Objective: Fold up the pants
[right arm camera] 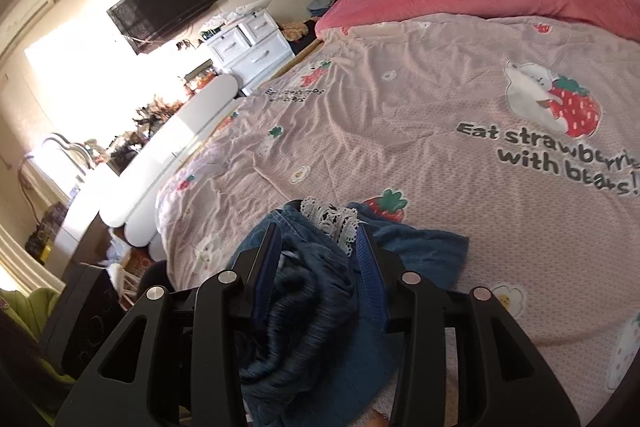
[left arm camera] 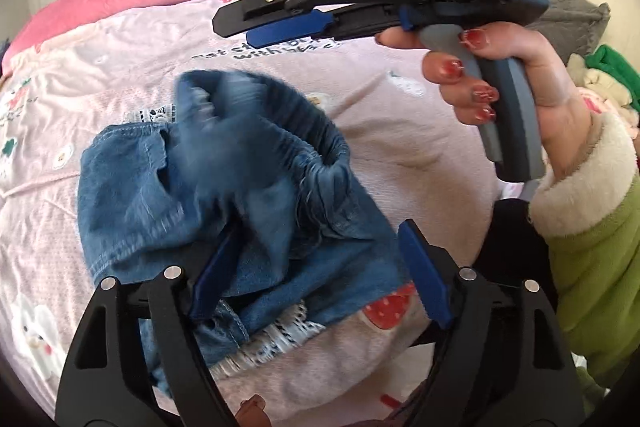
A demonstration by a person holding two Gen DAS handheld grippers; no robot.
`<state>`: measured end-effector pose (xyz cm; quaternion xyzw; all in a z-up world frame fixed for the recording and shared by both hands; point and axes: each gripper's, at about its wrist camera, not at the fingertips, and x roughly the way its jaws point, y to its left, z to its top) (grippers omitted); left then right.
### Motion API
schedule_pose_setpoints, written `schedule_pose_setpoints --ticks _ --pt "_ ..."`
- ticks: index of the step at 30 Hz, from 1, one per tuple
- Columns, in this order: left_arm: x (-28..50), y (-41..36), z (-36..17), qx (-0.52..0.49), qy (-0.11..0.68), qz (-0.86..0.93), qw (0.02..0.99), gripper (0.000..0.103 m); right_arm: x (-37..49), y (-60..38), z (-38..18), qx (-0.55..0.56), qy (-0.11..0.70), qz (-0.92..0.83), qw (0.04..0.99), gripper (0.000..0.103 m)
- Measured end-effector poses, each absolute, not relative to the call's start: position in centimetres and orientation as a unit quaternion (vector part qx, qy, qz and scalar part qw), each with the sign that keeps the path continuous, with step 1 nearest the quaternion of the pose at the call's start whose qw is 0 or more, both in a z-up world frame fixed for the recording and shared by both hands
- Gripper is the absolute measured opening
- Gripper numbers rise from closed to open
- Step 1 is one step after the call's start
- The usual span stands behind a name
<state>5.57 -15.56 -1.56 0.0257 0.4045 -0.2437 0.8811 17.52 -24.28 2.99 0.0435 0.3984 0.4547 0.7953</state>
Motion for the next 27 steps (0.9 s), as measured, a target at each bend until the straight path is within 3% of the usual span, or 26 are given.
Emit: schedule_pose_setpoints --ticks 3,8,15,27 --pt "4.6 -14.1 -0.3 0.0 0.394 -0.254 0.883 0.074 16.7 -23.0 3.8 0.015 0.398 0.455 0.796 0.05" --pt "2.1 -9.4 1.8 -0.017 0.372 -0.226 0.9 0.081 14.8 -20.5 4.2 -0.035 0.399 0.47 0.786 0.056" --pt "5.2 -3.4 0.6 -0.046 0.396 -0.131 0.908 0.084 12.0 -21.3 0.7 -0.159 0.415 0.386 0.809 0.056" --pt "7.6 -5.2 -3.1 -0.029 0.443 -0.126 0.887 0.086 12.1 -25.3 -3.1 -0.057 0.437 0.358 0.823 0.07"
